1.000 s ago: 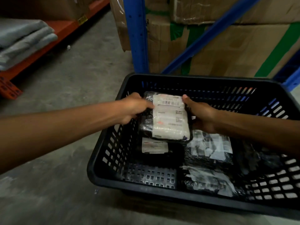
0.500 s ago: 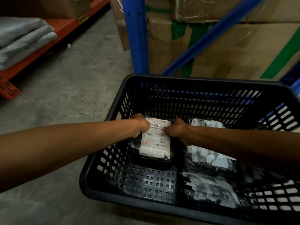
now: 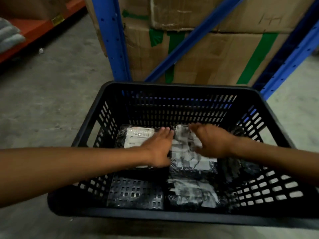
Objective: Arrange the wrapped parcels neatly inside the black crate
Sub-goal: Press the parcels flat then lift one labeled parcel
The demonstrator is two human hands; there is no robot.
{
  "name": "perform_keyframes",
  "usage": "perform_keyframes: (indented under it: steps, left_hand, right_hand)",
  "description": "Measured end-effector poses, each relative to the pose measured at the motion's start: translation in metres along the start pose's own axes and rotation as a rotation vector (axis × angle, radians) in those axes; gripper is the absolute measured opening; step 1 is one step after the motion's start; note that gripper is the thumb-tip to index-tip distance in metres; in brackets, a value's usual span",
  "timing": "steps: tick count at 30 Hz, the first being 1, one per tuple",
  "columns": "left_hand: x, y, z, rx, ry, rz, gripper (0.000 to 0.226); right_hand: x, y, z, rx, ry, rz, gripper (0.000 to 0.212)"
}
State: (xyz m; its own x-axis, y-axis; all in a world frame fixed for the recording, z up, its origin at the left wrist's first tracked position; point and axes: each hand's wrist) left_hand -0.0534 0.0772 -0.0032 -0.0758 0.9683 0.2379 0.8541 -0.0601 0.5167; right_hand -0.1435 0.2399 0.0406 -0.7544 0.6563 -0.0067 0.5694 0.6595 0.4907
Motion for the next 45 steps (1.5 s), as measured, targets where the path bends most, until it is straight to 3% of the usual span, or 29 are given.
perform_keyframes:
  steps: [3,4,9,11,14,16,18,20,23,26,28,31,36,40,43,45]
  left_hand:
    - [0.021,-0.010,0.028,-0.136,-0.151,-0.026,0.118]
    - [0.027,-0.014,0.034,-0.133,-0.183,-0.060,0.120]
    - [0.025,-0.023,0.040,-0.074,-0.363,-0.061,0.114]
    - [0.016,-0.023,0.037,-0.082,-0.384,0.013,0.110]
    - [-0.009,-0.021,0.007,-0.153,-0.218,0.173,0.111]
    - [-0.031,-0.015,-0.027,-0.139,0.023,0.285,0.093]
    - [-0.047,-0.002,-0.055,-0.060,0.331,0.300,0.069]
    - [-0.052,0.011,-0.075,0.033,0.692,0.238,0.069]
    - [-0.049,0.023,-0.095,0.083,1.206,0.146,0.072]
    - [-0.046,0.036,-0.101,0.076,1.371,-0.025,0.068]
    - [-0.050,0.043,-0.089,0.014,1.389,-0.208,0.065]
    - [-0.056,0.050,-0.060,0.004,1.380,-0.417,0.062]
    - [-0.086,0.053,-0.048,0.158,1.168,-0.547,0.071]
    - [-0.099,0.053,-0.049,0.190,1.153,-0.524,0.040]
    - [-0.095,0.046,-0.050,0.241,1.076,-0.533,0.035]
    - [-0.095,0.040,-0.055,0.296,0.878,-0.575,0.031]
  right_hand:
    - [0.012,0.021,0.042,-0.265,0.309,0.014,0.101]
    - [0.012,0.023,0.054,-0.268,0.357,0.022,0.101]
    - [0.008,0.013,0.080,-0.107,0.338,0.062,0.063]
    - [0.011,0.010,0.081,-0.118,0.341,0.052,0.067]
    - [0.031,0.010,0.051,-0.181,0.255,-0.097,0.091]
    - [0.058,0.012,0.012,-0.167,-0.044,-0.210,0.082]
    - [0.080,0.019,-0.027,-0.038,-0.532,-0.279,0.052]
    - [0.092,0.026,-0.051,0.053,-1.030,-0.295,0.033]
    - [0.083,0.016,-0.063,0.073,-1.441,-0.162,0.043]
    - [0.053,0.000,-0.055,-0.021,-1.729,0.040,0.052]
    - [0.027,-0.006,-0.045,-0.118,-1.720,0.086,0.038]
    - [-0.015,-0.016,-0.022,-0.116,-1.563,0.139,0.030]
    - [-0.068,-0.046,-0.003,-0.023,-1.597,0.135,0.016]
    - [-0.090,-0.076,-0.011,0.033,-1.494,0.063,0.003]
    - [-0.098,-0.092,-0.003,-0.040,-1.297,0.114,0.040]
    - [-0.093,-0.095,0.000,-0.032,-1.233,0.096,0.044]
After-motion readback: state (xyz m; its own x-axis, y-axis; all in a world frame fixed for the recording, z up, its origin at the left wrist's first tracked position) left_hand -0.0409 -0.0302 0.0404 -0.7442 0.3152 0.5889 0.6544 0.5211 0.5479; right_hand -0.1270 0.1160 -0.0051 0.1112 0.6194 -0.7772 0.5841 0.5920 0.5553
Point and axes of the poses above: each hand's wrist, its own y-axis away from the middle knuckle, its own z-axis out of the palm, x = y × z, and after that the axes turned 7 degrees about -x, right-handed
